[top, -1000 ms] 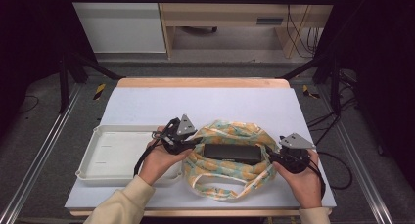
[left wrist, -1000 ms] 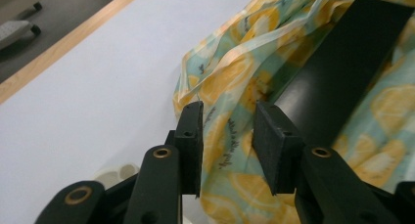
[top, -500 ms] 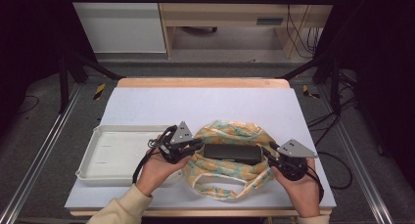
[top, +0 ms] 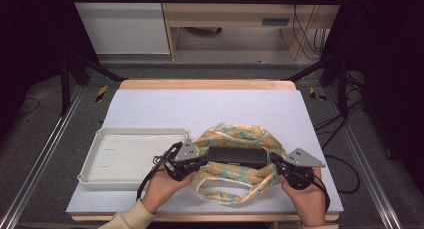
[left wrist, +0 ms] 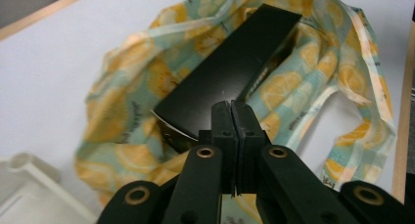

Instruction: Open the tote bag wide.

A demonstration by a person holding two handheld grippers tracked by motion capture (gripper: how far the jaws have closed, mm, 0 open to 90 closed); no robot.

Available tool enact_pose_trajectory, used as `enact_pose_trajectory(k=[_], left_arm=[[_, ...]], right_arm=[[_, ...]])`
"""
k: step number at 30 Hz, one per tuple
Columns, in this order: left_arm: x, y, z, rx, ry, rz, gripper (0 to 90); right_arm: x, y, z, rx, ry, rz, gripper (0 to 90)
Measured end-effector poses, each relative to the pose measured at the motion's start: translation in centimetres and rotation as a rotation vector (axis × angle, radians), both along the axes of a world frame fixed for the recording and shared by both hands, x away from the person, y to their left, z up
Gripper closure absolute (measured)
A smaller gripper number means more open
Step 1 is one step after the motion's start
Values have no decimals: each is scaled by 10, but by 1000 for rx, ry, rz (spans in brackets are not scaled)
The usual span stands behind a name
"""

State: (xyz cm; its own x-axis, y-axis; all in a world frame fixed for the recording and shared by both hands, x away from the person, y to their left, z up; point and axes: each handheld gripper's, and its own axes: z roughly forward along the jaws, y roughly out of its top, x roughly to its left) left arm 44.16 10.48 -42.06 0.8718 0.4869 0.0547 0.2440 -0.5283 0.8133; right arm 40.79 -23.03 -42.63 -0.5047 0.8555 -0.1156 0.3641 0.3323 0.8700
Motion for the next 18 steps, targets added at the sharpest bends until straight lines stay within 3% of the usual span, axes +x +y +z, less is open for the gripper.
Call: enact_pose_trajectory(k=[14,18], left_arm=[[-4,-8,-13,-4,11,5,900],[-6,-10,-18,20,15,-2,900]], right_arm=[[7,-8,-21,-17,99,-24,900],[8,-7,-25,-24,120,-17,900]])
